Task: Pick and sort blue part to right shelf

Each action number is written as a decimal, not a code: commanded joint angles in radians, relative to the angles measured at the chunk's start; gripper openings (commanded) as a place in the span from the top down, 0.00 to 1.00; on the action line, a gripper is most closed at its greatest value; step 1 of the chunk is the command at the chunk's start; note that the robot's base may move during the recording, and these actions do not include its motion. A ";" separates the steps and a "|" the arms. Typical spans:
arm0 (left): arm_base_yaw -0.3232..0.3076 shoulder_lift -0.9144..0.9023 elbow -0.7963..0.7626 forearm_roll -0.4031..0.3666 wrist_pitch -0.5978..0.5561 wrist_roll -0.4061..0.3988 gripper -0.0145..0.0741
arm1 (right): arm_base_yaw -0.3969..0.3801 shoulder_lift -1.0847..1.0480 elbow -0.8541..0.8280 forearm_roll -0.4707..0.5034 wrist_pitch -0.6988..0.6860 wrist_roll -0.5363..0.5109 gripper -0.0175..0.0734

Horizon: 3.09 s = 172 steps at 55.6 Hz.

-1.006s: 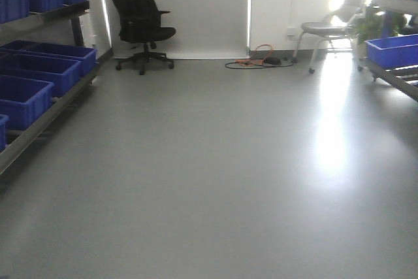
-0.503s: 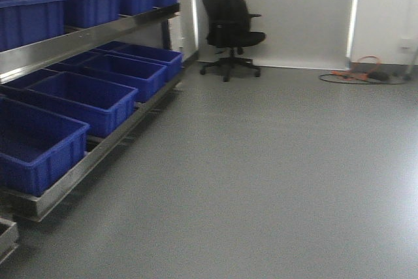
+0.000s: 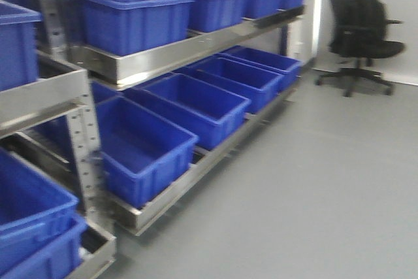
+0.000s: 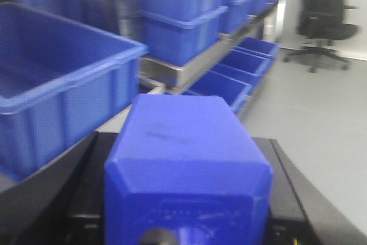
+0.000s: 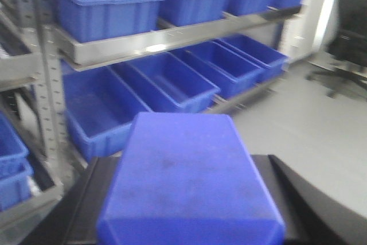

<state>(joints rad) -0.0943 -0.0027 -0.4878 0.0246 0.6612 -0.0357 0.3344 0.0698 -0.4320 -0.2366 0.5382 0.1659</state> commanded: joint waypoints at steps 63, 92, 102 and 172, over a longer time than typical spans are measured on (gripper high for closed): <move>-0.001 0.017 -0.025 -0.002 -0.098 -0.005 0.48 | -0.002 0.019 -0.029 -0.017 -0.092 -0.009 0.66; -0.001 0.017 -0.025 -0.002 -0.098 -0.005 0.48 | -0.002 0.019 -0.029 -0.017 -0.092 -0.009 0.66; -0.001 0.017 -0.025 -0.002 -0.098 -0.005 0.48 | -0.002 0.019 -0.029 -0.017 -0.092 -0.009 0.66; -0.001 0.828 -0.427 -0.264 -0.043 0.187 0.48 | -0.002 0.019 -0.029 -0.017 -0.094 -0.009 0.66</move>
<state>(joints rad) -0.0943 0.6890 -0.8121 -0.1884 0.6764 0.1125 0.3344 0.0698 -0.4320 -0.2366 0.5382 0.1659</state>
